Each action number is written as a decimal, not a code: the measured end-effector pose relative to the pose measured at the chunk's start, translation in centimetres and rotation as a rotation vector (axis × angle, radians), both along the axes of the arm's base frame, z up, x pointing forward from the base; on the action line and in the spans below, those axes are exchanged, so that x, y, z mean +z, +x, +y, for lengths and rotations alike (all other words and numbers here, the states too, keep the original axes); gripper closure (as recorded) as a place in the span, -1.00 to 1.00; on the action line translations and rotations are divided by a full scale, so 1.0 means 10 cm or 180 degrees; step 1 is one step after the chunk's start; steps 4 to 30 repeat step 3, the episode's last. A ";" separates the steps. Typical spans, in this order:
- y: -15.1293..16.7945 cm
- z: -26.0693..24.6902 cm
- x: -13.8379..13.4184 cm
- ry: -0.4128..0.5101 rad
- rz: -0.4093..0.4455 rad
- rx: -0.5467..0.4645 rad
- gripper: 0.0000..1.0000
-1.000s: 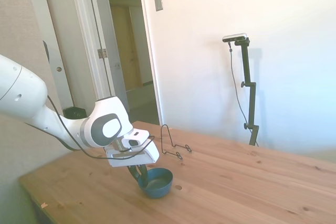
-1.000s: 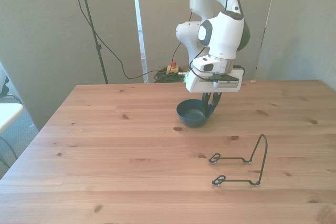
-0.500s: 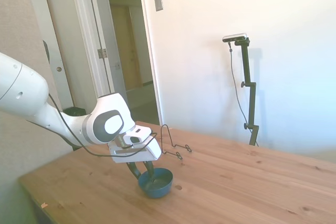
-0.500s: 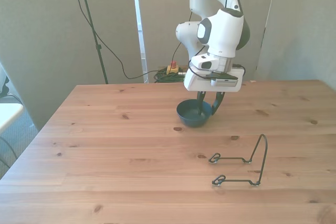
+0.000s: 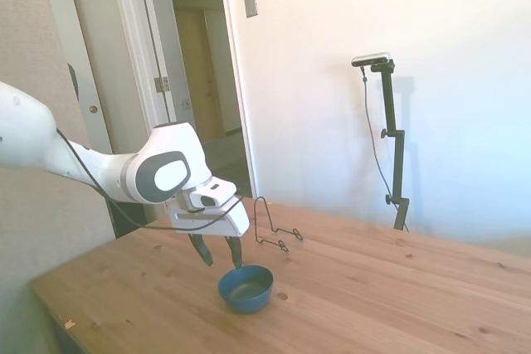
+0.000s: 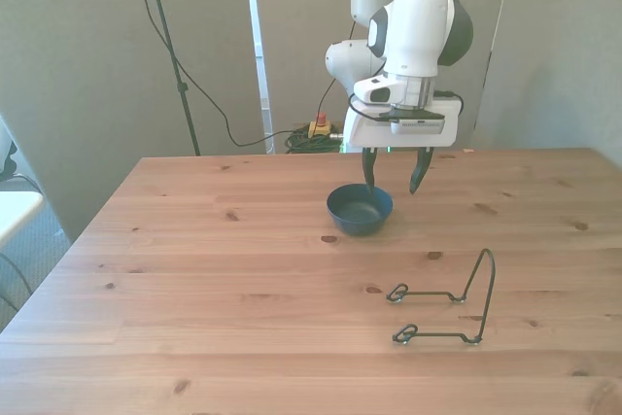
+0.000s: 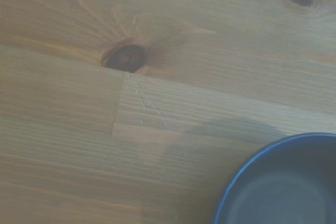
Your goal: Unload the bowl
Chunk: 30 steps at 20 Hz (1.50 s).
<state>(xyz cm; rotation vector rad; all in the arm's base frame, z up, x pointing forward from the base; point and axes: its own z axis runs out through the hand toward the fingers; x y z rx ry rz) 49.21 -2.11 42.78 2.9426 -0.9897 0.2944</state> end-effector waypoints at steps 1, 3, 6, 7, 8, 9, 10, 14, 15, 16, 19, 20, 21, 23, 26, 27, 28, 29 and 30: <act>-0.03 -0.03 0.07 0.0023 -0.0016 0.0002 -1.00; -0.10 -0.07 0.21 0.0079 -0.0045 -0.0002 -1.00; -0.10 -0.07 0.21 0.0079 -0.0045 -0.0002 -1.00; -0.10 -0.07 0.21 0.0079 -0.0045 -0.0002 -1.00; -0.10 -0.07 0.21 0.0079 -0.0045 -0.0002 -1.00; -0.10 -0.07 0.21 0.0079 -0.0045 -0.0002 -1.00; -0.10 -0.07 0.21 0.0079 -0.0045 -0.0002 -1.00; -0.10 -0.07 0.21 0.0079 -0.0045 -0.0002 -1.00; -0.10 -0.07 0.21 0.0079 -0.0045 -0.0002 -1.00; -0.10 -0.07 0.21 0.0079 -0.0045 -0.0002 -1.00; -0.10 -0.07 0.21 0.0079 -0.0045 -0.0002 -1.00; -0.10 -0.07 0.21 0.0079 -0.0045 -0.0002 -1.00; -0.10 -0.07 0.21 0.0079 -0.0045 -0.0002 -1.00; -0.10 -0.07 0.21 0.0079 -0.0045 -0.0002 -1.00; -0.10 -0.07 0.21 0.0079 -0.0045 -0.0002 -1.00; -0.10 -0.07 0.21 0.0079 -0.0045 -0.0002 -1.00; -0.10 -0.07 0.21 0.0079 -0.0045 -0.0002 -1.00; -0.10 -0.07 0.21 0.0079 -0.0045 -0.0002 -1.00; -0.10 -0.07 0.21 0.0079 -0.0045 -0.0002 -1.00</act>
